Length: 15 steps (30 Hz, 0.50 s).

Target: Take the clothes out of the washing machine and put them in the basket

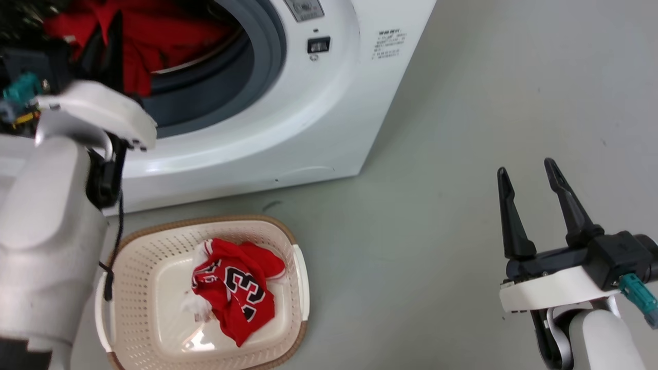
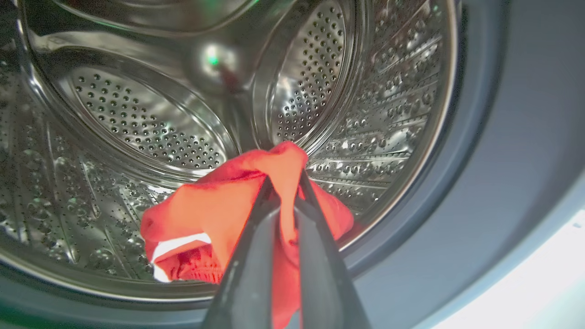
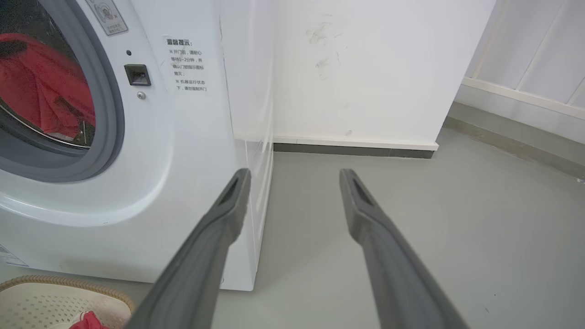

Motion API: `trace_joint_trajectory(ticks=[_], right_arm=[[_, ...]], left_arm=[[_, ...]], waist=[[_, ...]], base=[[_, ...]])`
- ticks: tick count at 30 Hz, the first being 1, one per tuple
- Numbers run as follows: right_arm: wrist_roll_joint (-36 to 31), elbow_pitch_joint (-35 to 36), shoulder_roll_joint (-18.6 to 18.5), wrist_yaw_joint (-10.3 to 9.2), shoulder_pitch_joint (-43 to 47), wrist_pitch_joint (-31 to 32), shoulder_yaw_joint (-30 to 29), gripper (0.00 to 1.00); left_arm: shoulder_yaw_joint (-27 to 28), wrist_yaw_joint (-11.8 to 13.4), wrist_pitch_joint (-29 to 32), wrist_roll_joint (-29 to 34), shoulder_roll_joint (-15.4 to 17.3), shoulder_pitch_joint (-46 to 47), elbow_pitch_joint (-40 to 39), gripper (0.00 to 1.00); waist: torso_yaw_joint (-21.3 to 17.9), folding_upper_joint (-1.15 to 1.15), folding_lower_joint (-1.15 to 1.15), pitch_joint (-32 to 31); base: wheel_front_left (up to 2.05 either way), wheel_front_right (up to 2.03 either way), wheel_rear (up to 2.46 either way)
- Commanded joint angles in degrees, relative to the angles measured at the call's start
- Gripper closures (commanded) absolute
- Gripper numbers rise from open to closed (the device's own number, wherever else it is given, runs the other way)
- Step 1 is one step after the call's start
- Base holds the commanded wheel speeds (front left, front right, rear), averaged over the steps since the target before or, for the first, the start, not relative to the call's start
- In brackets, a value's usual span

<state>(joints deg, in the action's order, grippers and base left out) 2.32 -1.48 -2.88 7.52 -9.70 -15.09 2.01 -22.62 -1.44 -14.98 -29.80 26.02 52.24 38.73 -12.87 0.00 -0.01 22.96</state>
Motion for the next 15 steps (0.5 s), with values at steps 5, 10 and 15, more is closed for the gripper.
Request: trace_joint_trajectory(ticks=[5, 10, 15], right_arm=[[-1.1, -0.8, 0.0, -0.06, 2.4, -0.1, -0.6, 0.0], [-1.6, -1.2, 0.0, -0.06, 3.7, -0.1, -1.7, 0.0], [-1.7, -1.8, 0.0, -0.06, 5.2, -0.1, -3.0, 0.0]], left_arm=[[5.6, 1.6, -0.3, 3.6, -0.7, -11.2, -13.4, 1.0], [8.9, 2.6, -0.3, 6.2, -0.5, -20.0, -25.2, 1.0], [9.3, 3.8, 0.1, 7.1, 0.2, -27.6, -36.0, 1.0]], waist=[[3.0, 0.0, 0.01, -6.7], [4.5, 0.0, 0.01, -9.9], [6.5, 0.0, 0.01, -12.9]], base=[[0.0, 0.0, 0.0], [0.0, 0.0, 0.0], [0.0, 0.0, 0.0]])
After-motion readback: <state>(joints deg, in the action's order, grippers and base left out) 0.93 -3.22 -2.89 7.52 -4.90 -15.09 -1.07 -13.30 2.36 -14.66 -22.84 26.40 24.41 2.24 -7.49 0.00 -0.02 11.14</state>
